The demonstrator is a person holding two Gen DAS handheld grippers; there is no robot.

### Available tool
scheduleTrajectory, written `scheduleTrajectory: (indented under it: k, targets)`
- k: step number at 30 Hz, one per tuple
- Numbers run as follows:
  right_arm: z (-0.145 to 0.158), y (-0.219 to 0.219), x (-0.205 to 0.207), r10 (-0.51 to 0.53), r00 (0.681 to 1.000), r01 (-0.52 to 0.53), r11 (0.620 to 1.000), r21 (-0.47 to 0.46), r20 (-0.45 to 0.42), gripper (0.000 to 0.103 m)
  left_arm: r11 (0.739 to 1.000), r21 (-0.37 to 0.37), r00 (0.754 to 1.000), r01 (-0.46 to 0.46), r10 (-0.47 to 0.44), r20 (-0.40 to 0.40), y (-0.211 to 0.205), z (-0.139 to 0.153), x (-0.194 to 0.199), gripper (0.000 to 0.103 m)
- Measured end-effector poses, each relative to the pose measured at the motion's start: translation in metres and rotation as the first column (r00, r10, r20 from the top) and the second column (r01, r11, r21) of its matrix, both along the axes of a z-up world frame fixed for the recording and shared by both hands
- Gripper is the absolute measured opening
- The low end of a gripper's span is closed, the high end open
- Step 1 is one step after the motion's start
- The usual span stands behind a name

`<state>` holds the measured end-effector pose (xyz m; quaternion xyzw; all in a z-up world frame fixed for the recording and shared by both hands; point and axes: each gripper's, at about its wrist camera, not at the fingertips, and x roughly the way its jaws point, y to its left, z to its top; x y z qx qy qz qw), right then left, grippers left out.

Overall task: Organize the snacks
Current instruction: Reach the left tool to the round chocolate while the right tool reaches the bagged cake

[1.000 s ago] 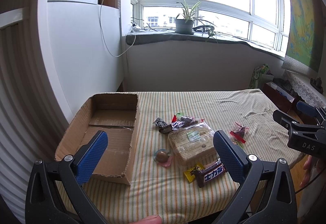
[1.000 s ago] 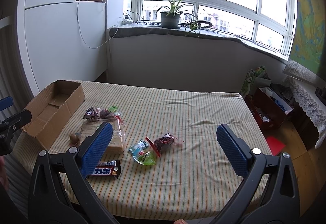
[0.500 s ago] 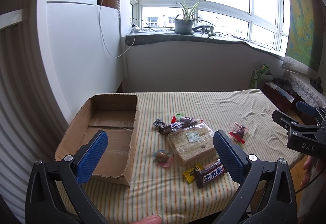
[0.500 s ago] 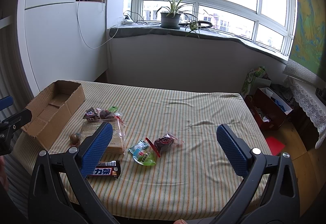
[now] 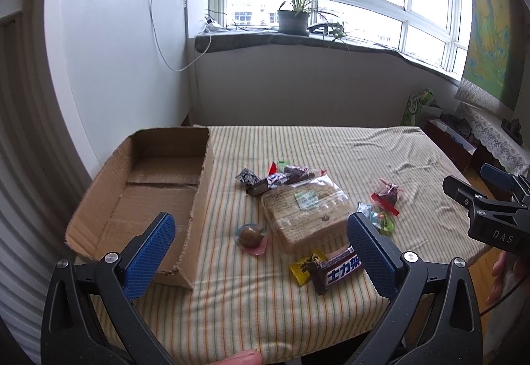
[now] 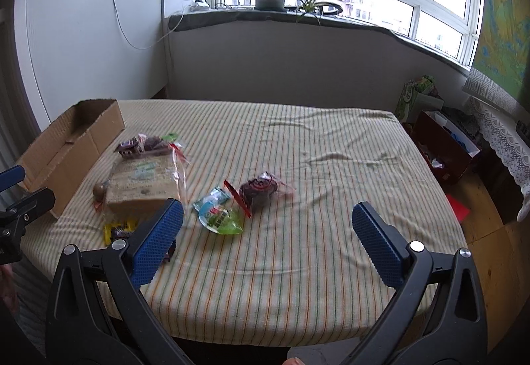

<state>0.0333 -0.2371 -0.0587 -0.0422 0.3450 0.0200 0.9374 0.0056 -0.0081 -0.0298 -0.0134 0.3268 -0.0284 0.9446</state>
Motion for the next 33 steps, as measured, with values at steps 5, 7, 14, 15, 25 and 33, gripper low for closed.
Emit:
scheduleTrajectory:
  k: [5, 7, 14, 15, 25, 33]
  targets:
    - [-0.057, -0.011, -0.013, -0.004, 0.995, 0.006, 1.0, 0.018, -0.101, 0.103, 1.0, -0.006, 0.988, 0.029, -0.03, -0.152, -0.008, -0.068, -0.011, 0.103]
    - [-0.066, -0.013, -0.016, 0.002, 0.993, 0.001, 1.0, 0.02, -0.12, 0.103, 0.999, -0.014, 0.979, 0.039, -0.041, -0.202, -0.01, -0.088, -0.02, 0.103]
    - [-0.069, -0.012, -0.015, 0.017, 0.993, -0.014, 1.0, 0.023, -0.115, 0.103, 0.998, -0.052, 0.969, 0.04, -0.051, -0.24, -0.006, -0.097, -0.026, 0.103]
    - [-0.068, -0.011, -0.014, 0.017, 0.993, -0.015, 1.0, 0.023, -0.118, 0.103, 0.998, -0.061, 0.97, 0.036, -0.05, -0.238, -0.004, -0.095, -0.024, 0.103]
    - [-0.071, -0.023, 0.019, 0.004, 0.989, 0.004, 0.998, 0.055, -0.146, 0.103, 0.998, -0.054, 0.986, 0.026, -0.034, -0.164, 0.006, -0.089, 0.007, 0.103]
    - [-0.064, -0.025, 0.081, 0.031, 0.989, -0.016, 0.995, 0.102, -0.146, 0.103, 0.987, -0.163, 0.982, 0.016, -0.046, -0.184, 0.023, -0.091, 0.067, 0.103]
